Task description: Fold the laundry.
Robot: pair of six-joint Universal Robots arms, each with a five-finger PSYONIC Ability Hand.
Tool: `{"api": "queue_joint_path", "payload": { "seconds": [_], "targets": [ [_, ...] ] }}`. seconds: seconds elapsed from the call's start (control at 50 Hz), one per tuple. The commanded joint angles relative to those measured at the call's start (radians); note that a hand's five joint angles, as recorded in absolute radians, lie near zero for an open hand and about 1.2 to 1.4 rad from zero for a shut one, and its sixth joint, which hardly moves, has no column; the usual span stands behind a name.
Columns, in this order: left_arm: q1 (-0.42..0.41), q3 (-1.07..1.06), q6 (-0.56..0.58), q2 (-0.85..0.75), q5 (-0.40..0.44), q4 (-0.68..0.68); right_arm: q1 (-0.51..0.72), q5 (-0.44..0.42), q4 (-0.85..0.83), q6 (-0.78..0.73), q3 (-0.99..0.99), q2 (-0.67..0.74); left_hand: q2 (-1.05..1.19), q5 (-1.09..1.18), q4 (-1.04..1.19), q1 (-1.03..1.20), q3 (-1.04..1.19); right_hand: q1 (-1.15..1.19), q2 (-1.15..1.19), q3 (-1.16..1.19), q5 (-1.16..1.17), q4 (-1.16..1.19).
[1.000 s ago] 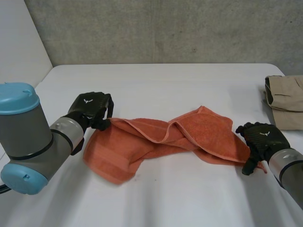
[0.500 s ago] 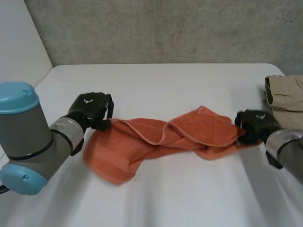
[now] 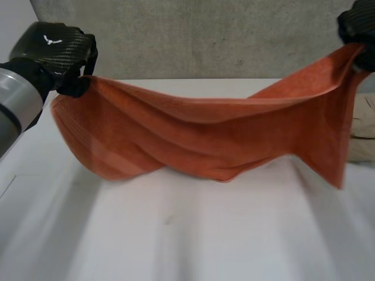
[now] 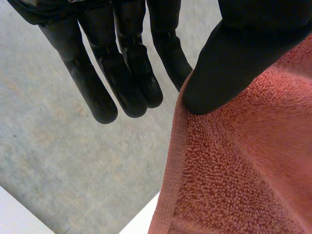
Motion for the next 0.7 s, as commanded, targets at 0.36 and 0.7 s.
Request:
{"api": "queue_joint_path", "payload": {
  "seconds": [0.36, 0.7],
  "targets": [
    [-0.017, 0.664, 0.123, -0.551, -0.041, 0.644, 0.176, 0.273, -0.88, -0.006, -0.512, 0.549, 0.197, 0.244, 0.194, 0.24, 0.202, 0.419, 0.219, 0.215, 0.245, 0.208],
    [-0.008, 0.097, 0.042, -0.339, -0.088, 0.727, 0.19, 0.158, -0.711, 0.033, -0.114, 0.422, 0.197, 0.244, 0.194, 0.24, 0.202, 0.419, 0.219, 0.215, 0.245, 0.208]
  ]
}}
